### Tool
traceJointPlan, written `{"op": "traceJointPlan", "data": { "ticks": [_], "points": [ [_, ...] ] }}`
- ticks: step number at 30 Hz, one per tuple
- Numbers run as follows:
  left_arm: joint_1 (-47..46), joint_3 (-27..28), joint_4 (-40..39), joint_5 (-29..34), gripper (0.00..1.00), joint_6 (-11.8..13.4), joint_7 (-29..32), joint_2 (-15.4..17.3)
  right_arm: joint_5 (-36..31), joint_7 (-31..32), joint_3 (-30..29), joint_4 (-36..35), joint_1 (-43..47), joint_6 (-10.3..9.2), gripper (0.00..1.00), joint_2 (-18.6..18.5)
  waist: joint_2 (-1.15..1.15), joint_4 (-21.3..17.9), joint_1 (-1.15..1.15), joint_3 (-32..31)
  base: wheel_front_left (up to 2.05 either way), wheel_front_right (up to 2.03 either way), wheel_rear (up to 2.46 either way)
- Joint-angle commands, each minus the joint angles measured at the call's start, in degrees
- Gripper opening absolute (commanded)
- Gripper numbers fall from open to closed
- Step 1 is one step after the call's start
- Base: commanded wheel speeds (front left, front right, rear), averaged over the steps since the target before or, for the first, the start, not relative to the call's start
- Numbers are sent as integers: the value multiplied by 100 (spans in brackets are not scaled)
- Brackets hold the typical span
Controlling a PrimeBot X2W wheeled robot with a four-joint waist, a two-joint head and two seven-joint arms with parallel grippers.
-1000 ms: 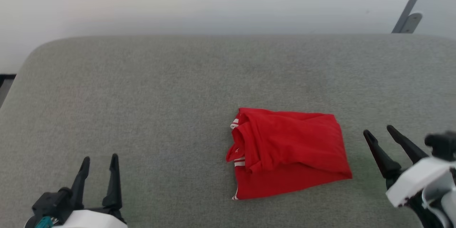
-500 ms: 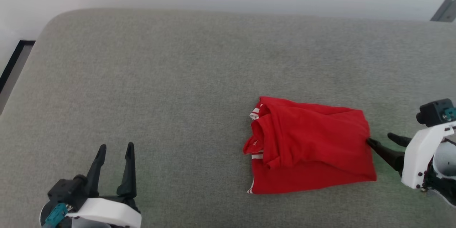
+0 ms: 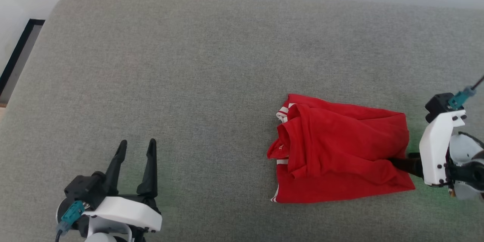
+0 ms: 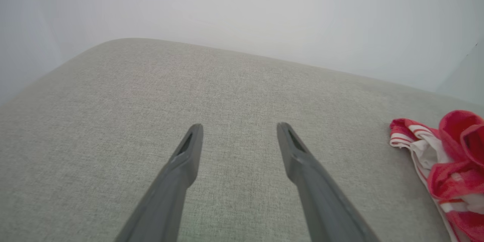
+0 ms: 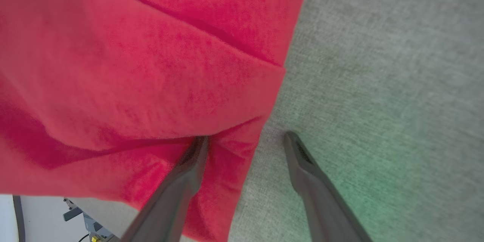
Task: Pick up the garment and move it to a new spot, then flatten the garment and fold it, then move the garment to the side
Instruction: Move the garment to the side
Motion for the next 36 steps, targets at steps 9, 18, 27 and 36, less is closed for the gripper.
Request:
{"op": "traceJointPlan", "data": {
  "ticks": [9,18,27,36],
  "points": [
    [-273,-88,-64,-438,100,-20,-27,34,-125,379,12,35,-89,2,0,308,0,-11,0,118,0,0,0],
    [-543,-216,-165,-341,100,-19,-26,228,-321,202,-552,-203,-374,0,0,-106,0,-272,0,214,0,0,0],
    [-1021,-564,-253,-504,100,-20,-26,413,-579,13,-1050,-232,-573,0,0,-492,0,-744,0,401,0,0,0],
    [-1803,-1229,-105,-559,100,-19,-27,587,-898,-542,-1401,45,-889,0,0,-757,0,-1337,0,689,0,0,0]
  ]
}}
